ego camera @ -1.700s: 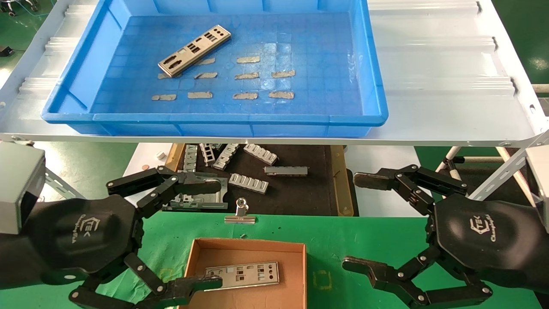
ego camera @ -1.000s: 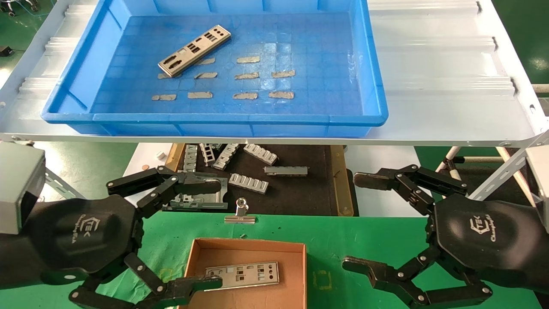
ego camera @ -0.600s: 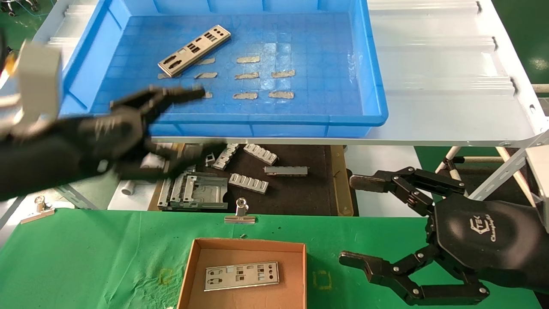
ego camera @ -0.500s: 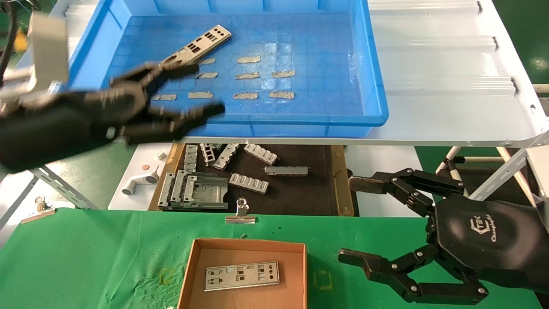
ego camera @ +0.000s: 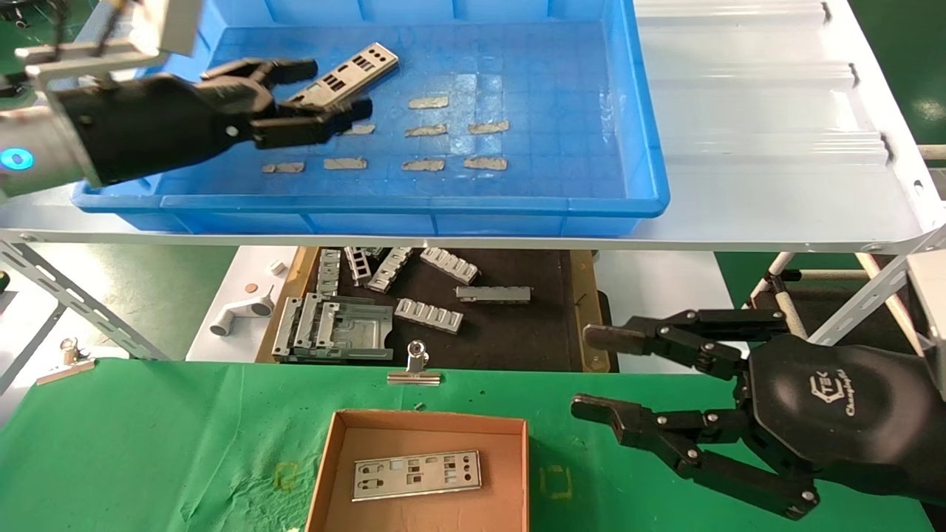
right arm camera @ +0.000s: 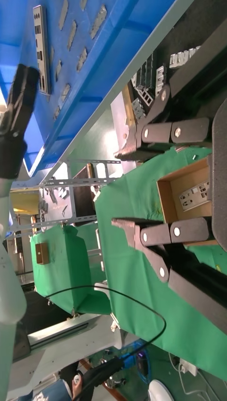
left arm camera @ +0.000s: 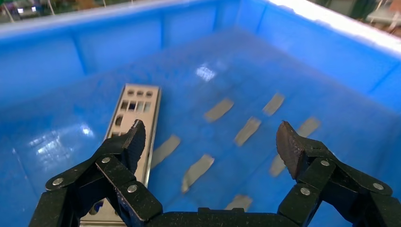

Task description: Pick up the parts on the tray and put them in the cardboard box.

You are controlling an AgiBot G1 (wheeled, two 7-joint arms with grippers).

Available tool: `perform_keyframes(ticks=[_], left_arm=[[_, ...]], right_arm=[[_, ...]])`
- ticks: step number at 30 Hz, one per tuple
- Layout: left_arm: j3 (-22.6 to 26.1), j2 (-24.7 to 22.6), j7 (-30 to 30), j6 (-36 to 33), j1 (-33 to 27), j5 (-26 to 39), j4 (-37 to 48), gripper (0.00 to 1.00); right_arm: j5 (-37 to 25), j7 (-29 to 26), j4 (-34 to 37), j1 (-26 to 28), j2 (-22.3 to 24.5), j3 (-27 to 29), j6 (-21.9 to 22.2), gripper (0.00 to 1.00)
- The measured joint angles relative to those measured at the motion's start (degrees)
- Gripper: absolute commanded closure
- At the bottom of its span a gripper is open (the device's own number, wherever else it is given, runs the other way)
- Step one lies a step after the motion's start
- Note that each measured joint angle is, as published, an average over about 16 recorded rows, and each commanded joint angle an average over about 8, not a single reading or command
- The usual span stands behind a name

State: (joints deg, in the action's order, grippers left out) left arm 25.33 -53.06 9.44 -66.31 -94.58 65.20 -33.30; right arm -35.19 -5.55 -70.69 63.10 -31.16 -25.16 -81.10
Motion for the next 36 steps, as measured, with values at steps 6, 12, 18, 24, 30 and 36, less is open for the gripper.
perform_keyframes(ticks=[6,12,18,24,30,36], left_arm=[[1.4,-3.4,-4.6,0.7,-5.6,2.9,10.0,0.0],[1.8,-6.1,-9.4,1.7,-9.3,4.0,17.7,0.0],[1.9,-8.1,-13.3,2.9,-11.5,4.4,23.2,0.0],[1.7,-9.3,-16.1,4.0,-12.6,4.4,26.8,0.03],[1.5,-10.1,-17.8,4.9,-13.3,4.1,29.3,0.4],[1.4,-10.6,-18.5,5.2,-13.8,3.9,30.9,0.88]], right_arm=[[0.0,0.0,0.0,0.0,0.0,0.0,0.0,1.0],[0.0,0.0,0.0,0.0,0.0,0.0,0.0,1.0],[0.0,0.0,0.0,0.0,0.0,0.0,0.0,1.0],[0.0,0.0,0.0,0.0,0.0,0.0,0.0,1.0],[0.0,0.0,0.0,0.0,0.0,0.0,0.0,1.0],[0.0,0.0,0.0,0.0,0.0,0.0,0.0,1.0]])
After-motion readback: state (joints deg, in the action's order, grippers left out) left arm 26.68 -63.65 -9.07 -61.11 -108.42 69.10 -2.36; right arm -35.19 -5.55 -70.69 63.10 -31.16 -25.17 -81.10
